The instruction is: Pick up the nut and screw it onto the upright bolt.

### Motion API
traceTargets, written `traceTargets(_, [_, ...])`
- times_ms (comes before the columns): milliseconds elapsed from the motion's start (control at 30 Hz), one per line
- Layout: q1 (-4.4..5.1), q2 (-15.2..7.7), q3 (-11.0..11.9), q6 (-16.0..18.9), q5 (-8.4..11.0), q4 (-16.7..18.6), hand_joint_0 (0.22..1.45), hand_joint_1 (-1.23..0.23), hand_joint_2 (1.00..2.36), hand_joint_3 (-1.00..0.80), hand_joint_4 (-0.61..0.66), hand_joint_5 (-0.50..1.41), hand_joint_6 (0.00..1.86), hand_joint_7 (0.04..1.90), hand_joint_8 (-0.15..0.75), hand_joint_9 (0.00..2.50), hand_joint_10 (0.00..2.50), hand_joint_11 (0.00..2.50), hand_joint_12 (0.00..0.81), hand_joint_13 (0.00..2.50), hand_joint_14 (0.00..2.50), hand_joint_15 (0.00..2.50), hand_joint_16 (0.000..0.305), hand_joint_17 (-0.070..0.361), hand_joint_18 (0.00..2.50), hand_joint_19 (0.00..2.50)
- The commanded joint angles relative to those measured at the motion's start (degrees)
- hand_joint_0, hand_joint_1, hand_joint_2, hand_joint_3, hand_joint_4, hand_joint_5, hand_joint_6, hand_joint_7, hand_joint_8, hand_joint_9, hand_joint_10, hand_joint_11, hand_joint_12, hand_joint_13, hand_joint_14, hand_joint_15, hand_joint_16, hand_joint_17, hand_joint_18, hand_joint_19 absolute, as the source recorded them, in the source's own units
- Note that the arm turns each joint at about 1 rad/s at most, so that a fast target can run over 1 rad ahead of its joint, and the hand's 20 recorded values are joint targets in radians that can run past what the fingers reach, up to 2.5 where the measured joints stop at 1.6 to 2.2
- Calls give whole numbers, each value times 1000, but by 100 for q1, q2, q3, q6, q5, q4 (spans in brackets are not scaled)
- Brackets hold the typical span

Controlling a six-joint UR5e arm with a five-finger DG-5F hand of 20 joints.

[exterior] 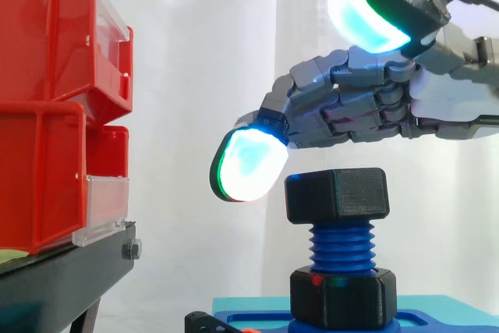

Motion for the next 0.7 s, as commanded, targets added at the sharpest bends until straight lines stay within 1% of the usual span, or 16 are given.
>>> traceTargets(0, [-12, 6, -1, 1, -5, -119, 489, -58, 1000, -500, 257, -174, 503, 803, 296, 217, 0, 0, 363, 179, 0, 0, 44, 100, 11, 0])
traceTargets(100, [-30, -3, -1, 1, -5, -189, 490, -77, 1000, -500, 268, -171, 503, 813, 306, 250, 0, 0, 358, 192, 0, 0, 42, 95, 19, 0])
traceTargets(267, [-73, -3, -1, 1, -14, -207, 494, -106, 1000, -500, 277, -163, 503, 855, 310, 280, 0, 0, 348, 211, 0, 0, 41, 91, 43, 0])
traceTargets(433, [-100, 6, -1, 1, -66, -207, 496, -125, 1000, -500, 298, -151, 504, 942, 315, 300, 0, 0, 338, 230, 0, 0, 39, 87, 55, 0])
traceTargets(500, [-135, 6, -1, 1, -93, -207, 497, -130, 1000, -500, 297, -150, 504, 964, 315, 306, 0, 0, 337, 234, 0, 0, 39, 87, 58, 0])
traceTargets(667, [-179, 6, -1, 1, -146, -207, 498, -142, 1000, -500, 309, -138, 504, 1072, 317, 316, 0, 0, 335, 246, 0, 0, 38, 86, 79, 0])
